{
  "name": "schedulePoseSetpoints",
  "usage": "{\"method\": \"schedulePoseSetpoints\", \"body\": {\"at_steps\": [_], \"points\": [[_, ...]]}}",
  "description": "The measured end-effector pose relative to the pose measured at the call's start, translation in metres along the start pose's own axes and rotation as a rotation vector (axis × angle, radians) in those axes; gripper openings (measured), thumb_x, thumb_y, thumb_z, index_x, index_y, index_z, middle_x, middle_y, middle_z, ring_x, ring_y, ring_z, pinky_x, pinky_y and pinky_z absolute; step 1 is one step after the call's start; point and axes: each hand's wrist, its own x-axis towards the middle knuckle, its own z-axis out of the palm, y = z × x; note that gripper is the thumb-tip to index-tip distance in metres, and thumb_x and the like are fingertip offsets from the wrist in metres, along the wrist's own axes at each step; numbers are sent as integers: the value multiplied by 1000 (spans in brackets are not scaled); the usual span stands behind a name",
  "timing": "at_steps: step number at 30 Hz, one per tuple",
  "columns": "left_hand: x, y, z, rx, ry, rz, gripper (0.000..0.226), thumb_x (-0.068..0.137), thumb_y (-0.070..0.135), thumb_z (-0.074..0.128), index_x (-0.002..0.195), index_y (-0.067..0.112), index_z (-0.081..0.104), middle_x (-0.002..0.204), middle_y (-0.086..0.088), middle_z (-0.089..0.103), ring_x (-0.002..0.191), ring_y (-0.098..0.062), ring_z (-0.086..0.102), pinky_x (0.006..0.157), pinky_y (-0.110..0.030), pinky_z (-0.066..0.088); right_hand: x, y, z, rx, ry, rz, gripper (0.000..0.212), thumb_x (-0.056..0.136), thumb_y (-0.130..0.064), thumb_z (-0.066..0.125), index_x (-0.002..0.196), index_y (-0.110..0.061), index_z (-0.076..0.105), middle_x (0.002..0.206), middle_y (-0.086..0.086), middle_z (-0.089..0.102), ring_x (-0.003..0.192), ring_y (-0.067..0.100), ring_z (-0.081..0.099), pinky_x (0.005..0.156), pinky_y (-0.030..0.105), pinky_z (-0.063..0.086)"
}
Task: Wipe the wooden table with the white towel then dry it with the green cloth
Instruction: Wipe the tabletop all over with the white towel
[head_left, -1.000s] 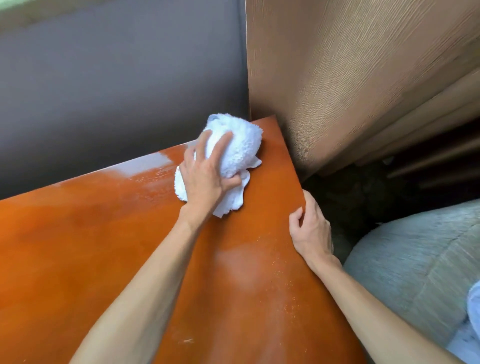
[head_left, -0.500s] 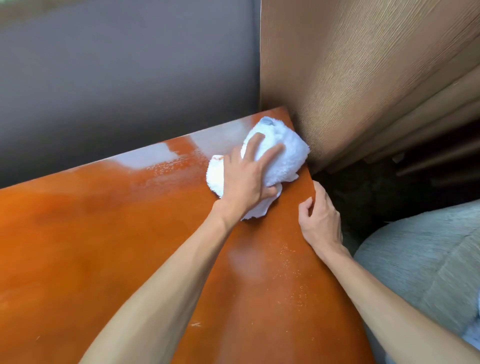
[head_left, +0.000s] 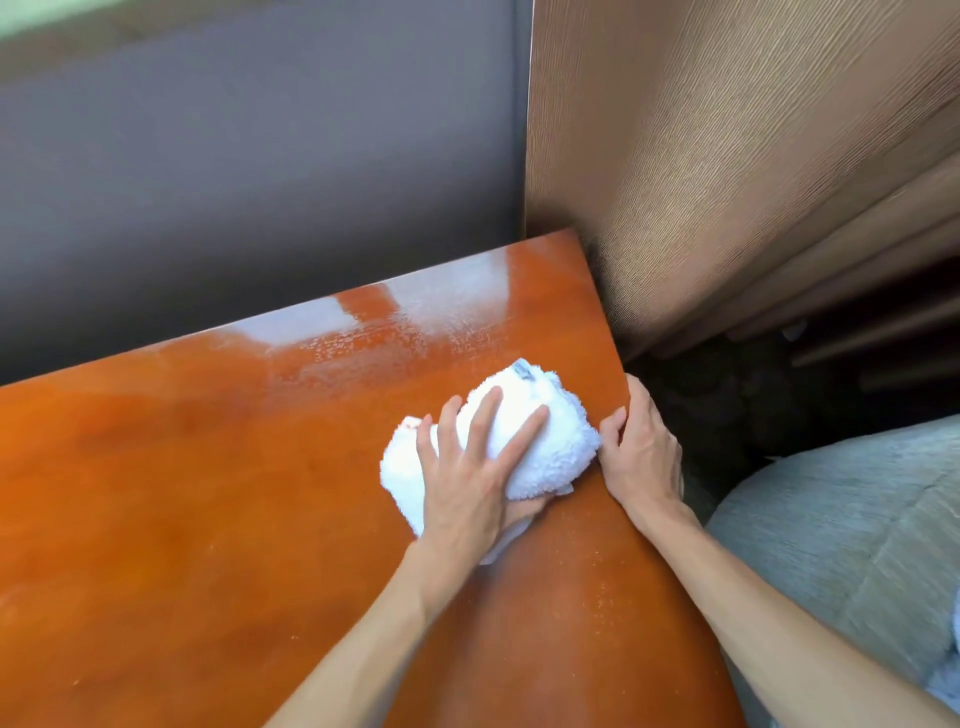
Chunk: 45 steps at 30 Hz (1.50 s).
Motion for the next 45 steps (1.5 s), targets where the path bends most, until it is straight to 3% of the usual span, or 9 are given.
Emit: {"method": "schedulePoseSetpoints", "body": {"at_steps": [3,7,11,15,20,26,31,40,45], "points": [[44,-24,-3,-10,56,4,87,74,78,60,149,41,36,149,-14,43,122,-46,46,98,-60,35,0,3,0,10,-9,-26,59,95,-39,25,147,-14,39,135,12,60,106,35,67,86,54,56],[117,-52,-12,19,31,-195,90,74,87,48,150,41,36,153,-9,37,123,-40,42,97,-56,34,-1,7,1,37,-17,-49,54,99,-37,30,147,-14,39,135,11,60,107,31,67,89,51,57],[135,-48,-12,40,14,-248,87,75,77,61,149,40,34,152,-7,35,122,-39,43,97,-56,38,-1,13,3,36,-17,-64,46,104,-30,39,148,-15,39,136,10,60,109,28,66,91,41,55],[105,-40,-10,7,10,-140,85,73,64,73,147,40,40,149,-7,40,116,-38,46,96,-55,38,0,11,-1,102,-64,-17,45,106,-31,38,149,-17,40,138,9,60,116,27,63,97,37,49],[20,0,-5,-41,46,15,93,61,61,79,144,36,45,138,-13,50,105,-37,49,91,-54,41,2,23,-16,466,-195,188,42,108,-30,39,147,-19,50,145,2,56,134,18,52,115,37,39],[-86,53,7,-7,-10,145,103,54,64,83,145,39,41,142,-8,43,109,-39,47,91,-55,40,-20,47,-21,683,-244,248,39,109,-31,39,143,-22,54,137,-4,62,125,12,59,110,44,47],[-55,37,8,-51,7,95,99,58,70,78,146,40,40,141,-7,47,107,-37,48,91,-52,40,-20,53,-18,750,-207,271,37,107,-27,44,139,-15,59,135,1,64,126,15,60,112,46,44],[80,13,-3,-2,2,-174,91,67,65,72,148,42,36,147,-5,40,111,-39,47,91,-50,39,-28,49,-18,592,-221,195,41,109,-31,37,148,-24,47,146,-4,54,133,11,50,111,29,40],[48,20,-4,14,-12,-101,99,64,62,81,149,37,37,146,-10,42,109,-39,48,90,-52,41,-37,50,-20,457,-250,108,47,109,-34,38,155,-27,35,155,-4,45,140,13,44,108,23,32]]}}
